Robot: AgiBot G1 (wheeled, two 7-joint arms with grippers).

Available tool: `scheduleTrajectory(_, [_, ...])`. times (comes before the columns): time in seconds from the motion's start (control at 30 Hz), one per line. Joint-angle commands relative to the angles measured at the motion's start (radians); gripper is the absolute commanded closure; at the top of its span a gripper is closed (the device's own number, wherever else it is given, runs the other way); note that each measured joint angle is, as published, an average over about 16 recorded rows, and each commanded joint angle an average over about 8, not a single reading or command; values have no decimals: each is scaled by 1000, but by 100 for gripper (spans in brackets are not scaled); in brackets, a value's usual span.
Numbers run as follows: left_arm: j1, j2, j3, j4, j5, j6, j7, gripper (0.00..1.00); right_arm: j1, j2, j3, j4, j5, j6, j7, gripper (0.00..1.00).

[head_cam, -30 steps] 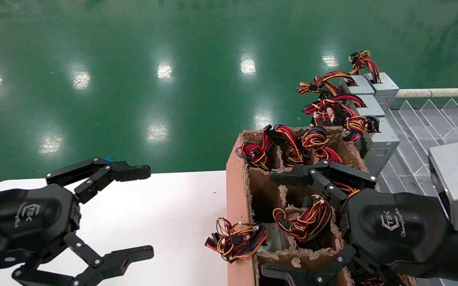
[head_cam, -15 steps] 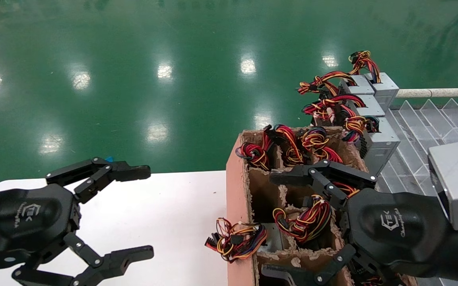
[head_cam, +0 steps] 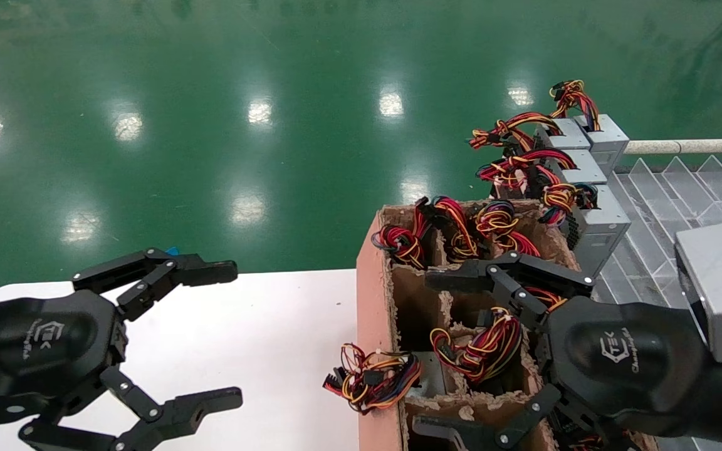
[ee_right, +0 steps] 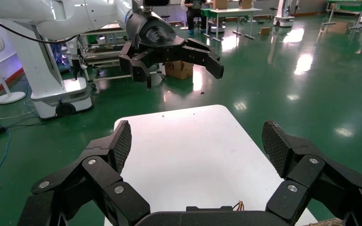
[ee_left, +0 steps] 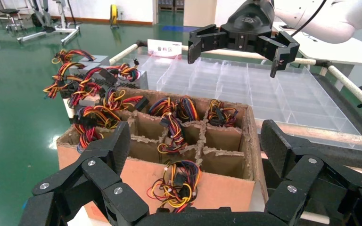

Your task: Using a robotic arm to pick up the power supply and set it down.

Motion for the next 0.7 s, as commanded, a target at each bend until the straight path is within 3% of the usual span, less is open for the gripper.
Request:
scheduleTrajectory(0.03, [0, 0, 0, 0, 0, 0, 0, 0, 0, 0, 0, 0, 0, 0, 0, 0])
scheduleTrajectory(0.7, [0, 0, 0, 0, 0, 0, 0, 0, 0, 0, 0, 0, 0, 0, 0, 0])
